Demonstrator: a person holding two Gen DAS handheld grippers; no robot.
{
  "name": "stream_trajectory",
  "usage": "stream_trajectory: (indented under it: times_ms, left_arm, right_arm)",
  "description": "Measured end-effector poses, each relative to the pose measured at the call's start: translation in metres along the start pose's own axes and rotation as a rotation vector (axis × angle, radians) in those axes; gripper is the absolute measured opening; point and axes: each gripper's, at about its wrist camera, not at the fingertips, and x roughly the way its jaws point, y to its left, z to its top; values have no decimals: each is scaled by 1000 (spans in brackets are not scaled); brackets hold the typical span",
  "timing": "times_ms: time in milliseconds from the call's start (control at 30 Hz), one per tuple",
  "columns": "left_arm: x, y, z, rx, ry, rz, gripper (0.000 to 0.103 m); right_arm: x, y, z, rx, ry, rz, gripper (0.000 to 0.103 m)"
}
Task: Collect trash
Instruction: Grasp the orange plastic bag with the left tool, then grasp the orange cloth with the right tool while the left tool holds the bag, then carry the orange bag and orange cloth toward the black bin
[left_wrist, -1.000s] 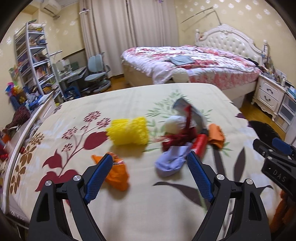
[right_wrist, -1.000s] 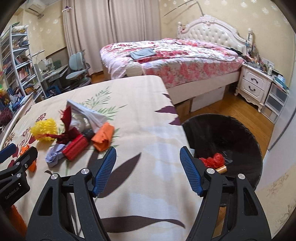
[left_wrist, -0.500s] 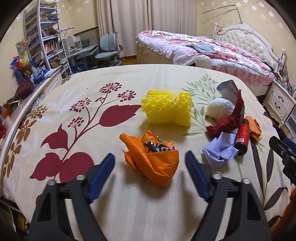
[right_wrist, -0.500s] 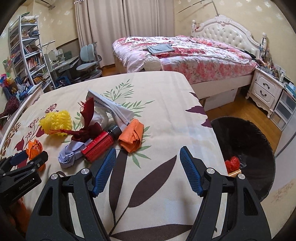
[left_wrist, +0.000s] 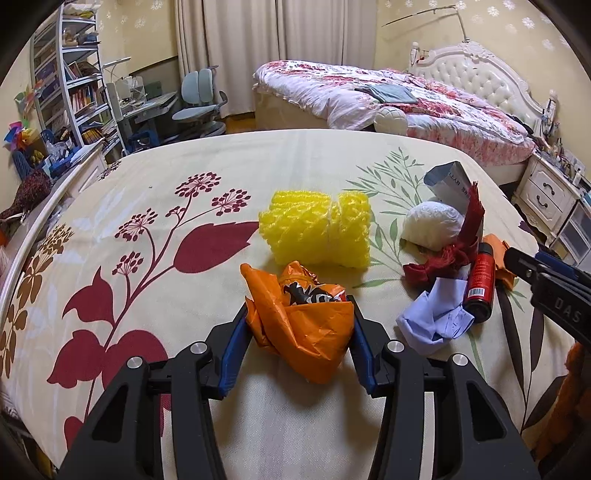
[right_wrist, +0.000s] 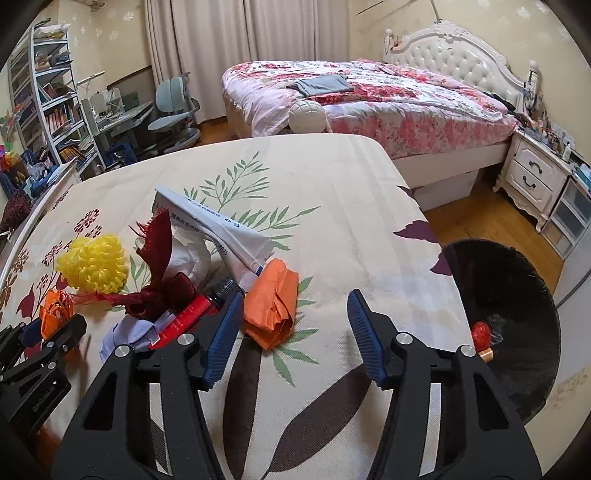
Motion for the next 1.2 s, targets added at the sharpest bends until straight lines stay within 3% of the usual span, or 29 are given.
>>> stream_trajectory:
  times_ms: [200, 400, 800, 1200]
  left_arm:
    - [4, 0, 3, -5, 2, -8, 50]
    - [2, -1, 2, 0, -4, -10, 50]
    - [-10, -6, -6, 10, -15, -24, 49]
    - [-39, -36, -12, 54, -57, -80, 49]
  right_arm:
    - [9, 9, 3, -18, 22, 5, 53]
    - [9, 13, 0, -28, 39, 45, 33]
    - [-16, -5, -18, -19, 30, 42, 32]
    - [-54, -27, -35, -1, -19, 24, 32]
